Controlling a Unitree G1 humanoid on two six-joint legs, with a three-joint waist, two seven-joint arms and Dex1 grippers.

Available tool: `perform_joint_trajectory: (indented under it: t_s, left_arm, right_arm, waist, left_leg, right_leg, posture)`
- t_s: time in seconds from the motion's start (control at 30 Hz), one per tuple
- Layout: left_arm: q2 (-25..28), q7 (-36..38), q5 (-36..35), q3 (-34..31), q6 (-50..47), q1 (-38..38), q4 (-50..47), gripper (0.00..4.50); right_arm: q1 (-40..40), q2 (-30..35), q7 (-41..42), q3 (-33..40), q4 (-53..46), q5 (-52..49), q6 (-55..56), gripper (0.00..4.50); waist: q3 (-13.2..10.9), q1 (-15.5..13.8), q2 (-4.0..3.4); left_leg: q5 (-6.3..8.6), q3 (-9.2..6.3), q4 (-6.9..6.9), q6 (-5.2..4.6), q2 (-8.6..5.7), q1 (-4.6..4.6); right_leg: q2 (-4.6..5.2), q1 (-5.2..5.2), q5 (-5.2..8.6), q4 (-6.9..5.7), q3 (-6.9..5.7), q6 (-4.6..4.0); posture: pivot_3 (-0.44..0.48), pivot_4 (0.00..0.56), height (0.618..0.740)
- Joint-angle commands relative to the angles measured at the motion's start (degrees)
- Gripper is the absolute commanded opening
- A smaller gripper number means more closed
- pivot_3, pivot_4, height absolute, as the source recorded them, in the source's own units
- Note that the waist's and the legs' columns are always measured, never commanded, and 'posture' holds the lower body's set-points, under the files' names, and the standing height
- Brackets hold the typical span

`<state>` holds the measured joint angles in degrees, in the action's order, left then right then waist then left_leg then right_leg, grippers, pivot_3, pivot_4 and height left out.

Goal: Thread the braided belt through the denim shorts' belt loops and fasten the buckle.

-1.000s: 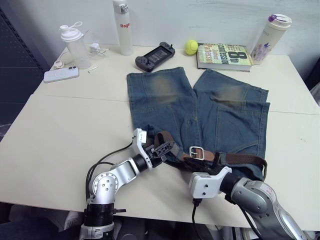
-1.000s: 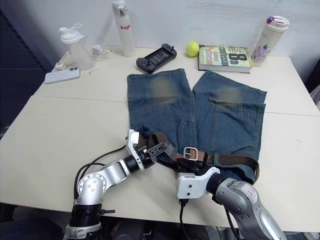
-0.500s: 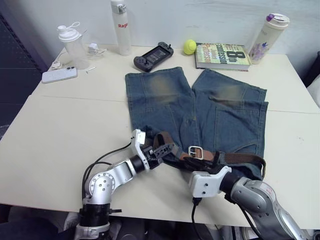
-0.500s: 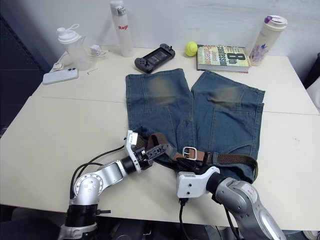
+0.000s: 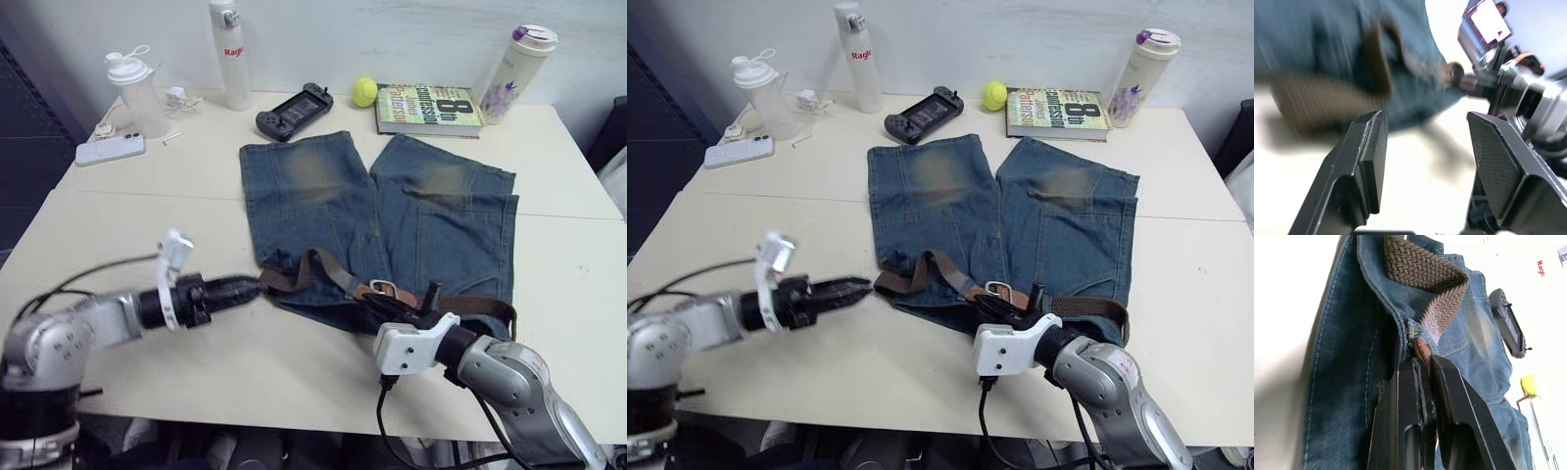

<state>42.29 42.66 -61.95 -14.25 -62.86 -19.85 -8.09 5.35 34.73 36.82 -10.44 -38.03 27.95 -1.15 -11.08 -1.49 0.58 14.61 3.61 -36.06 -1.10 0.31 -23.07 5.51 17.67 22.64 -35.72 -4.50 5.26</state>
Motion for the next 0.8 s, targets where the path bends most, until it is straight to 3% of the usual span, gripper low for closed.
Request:
perform_joint_trajectory:
  t_s: [0.03,0.27,0.43,0.6,0.8]
  left_arm:
    - [-1.8,5.2,11.0,6.6,10.2,-9.4,10.9,2.61]
    - [-9.7,10.6,31.0,19.2,29.7,-21.5,30.1,0.07]
    - [-13.0,13.3,44.6,25.9,45.2,-26.3,44.5,0.07]
    - [-11.5,14.4,59.7,33.6,67.2,-27.0,55.1,0.07]
    - [-10.5,13.5,68.6,37.3,82.2,-28.3,64.5,0.07]
  right_arm:
    - [0.0,0.2,-0.5,1.0,-2.3,-0.1,0.9,0.00]
    - [-0.6,0.0,-0.4,1.3,-3.3,0.2,-0.2,0.00]
    - [0.0,0.3,0.3,2.3,-5.2,-0.2,-1.3,0.00]
    - [2.2,1.6,2.7,4.8,-9.1,-3.1,-2.7,0.00]
    - [4.4,6.4,8.0,12.8,-12.0,-9.6,-3.6,0.00]
  waist:
    - [0.0,0.0,0.01]
    - [0.0,0.1,0.03]
    - [0.0,0.1,0.03]
    - [0.1,0.0,0.11]
    - [0.4,0.1,0.29]
  left_leg:
    - [-0.01,-0.04,-0.04,0.00,-0.05,-0.02]
    - [-0.03,0.05,-0.03,-0.04,-0.06,-0.07]
    - [-0.05,0.09,-0.05,-0.07,-0.05,-0.11]
    - [-0.05,0.12,-0.08,-0.07,-0.01,-0.14]
    - [-0.03,0.12,-0.10,-0.10,-0.02,0.07]
  right_leg:
    - [-0.01,0.02,0.02,-0.04,0.02,0.03]
    - [-0.06,0.09,0.03,-0.24,0.06,0.06]
    - [-0.07,0.16,0.03,-0.27,0.06,0.07]
    - [-0.06,0.24,0.03,-0.33,0.07,0.07]
    - [0.00,0.00,0.03,-0.30,0.06,0.07]
  posture:
    - [0.000,0.150,0.740]
    - [0.000,0.150,0.740]
    - [0.000,0.150,0.740]
    - [0.000,0.150,0.740]
    - [0.000,0.150,0.740]
